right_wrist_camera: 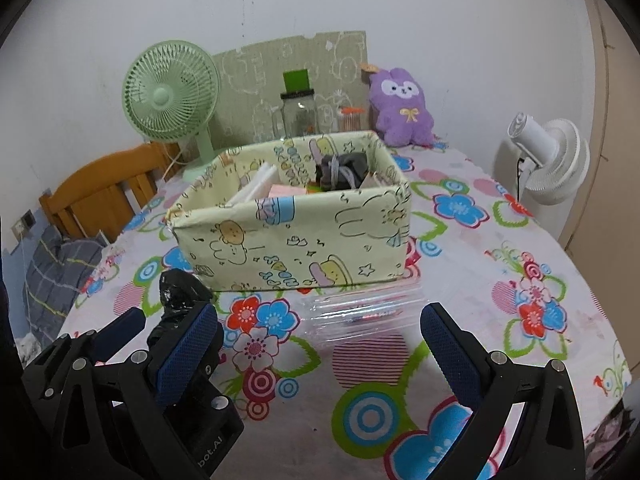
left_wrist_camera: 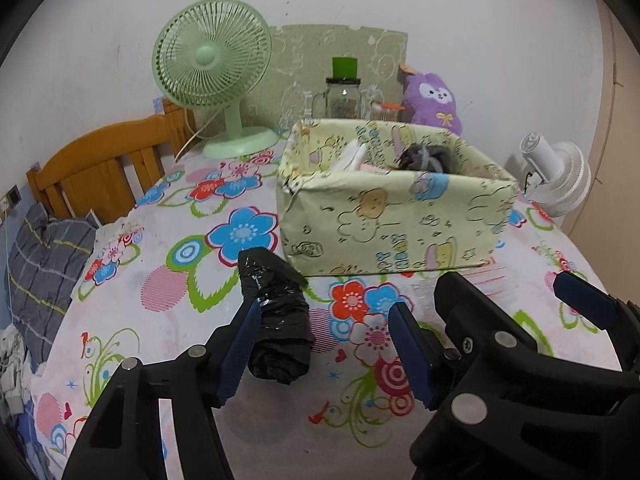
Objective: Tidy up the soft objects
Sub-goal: 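Reach the left tool to the black rolled bag and close around it, then lift the black bag with the left tool while the right grasps the clear zip bag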
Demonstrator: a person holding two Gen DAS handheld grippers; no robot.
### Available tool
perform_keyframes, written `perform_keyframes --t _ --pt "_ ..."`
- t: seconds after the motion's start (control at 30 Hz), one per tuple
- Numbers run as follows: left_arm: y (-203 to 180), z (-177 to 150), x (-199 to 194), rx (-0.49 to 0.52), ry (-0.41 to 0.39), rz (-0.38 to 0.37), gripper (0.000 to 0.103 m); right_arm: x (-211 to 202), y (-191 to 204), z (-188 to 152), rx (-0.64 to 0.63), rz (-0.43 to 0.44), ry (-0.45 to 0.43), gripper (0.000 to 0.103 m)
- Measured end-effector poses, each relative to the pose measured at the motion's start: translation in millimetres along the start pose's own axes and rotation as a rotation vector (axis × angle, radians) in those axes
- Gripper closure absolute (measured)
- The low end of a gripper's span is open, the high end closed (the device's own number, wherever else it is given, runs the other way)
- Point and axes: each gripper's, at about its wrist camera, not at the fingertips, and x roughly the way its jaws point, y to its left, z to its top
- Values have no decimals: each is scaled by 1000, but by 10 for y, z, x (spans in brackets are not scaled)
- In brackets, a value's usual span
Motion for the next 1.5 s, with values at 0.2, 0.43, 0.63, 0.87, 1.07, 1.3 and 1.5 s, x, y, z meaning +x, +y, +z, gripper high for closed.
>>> perform_keyframes --t 0.2,0.43,0.63,0.87,1.07,1.3,1.5 --pt "85 8 169 -16 23 11 37 145 55 9 -13 -12 2 0" --pt "181 34 377 -44 50 32 46 312 104 49 -37 -11 16 0" --pt "210 42 468 -45 51 55 52 437 101 54 -33 -19 36 0" --pt "254 44 500 -66 55 67 63 525 114 57 -25 -11 50 0" --pt "238 26 529 -49 87 71 67 544 129 45 -41 -13 59 0" --pt "137 -40 394 -60 88 47 70 425 75 16 -56 -9 34 0" --pt "-97 -85 289 -45 83 3 70 305 -57 -6 -68 -9 16 0"
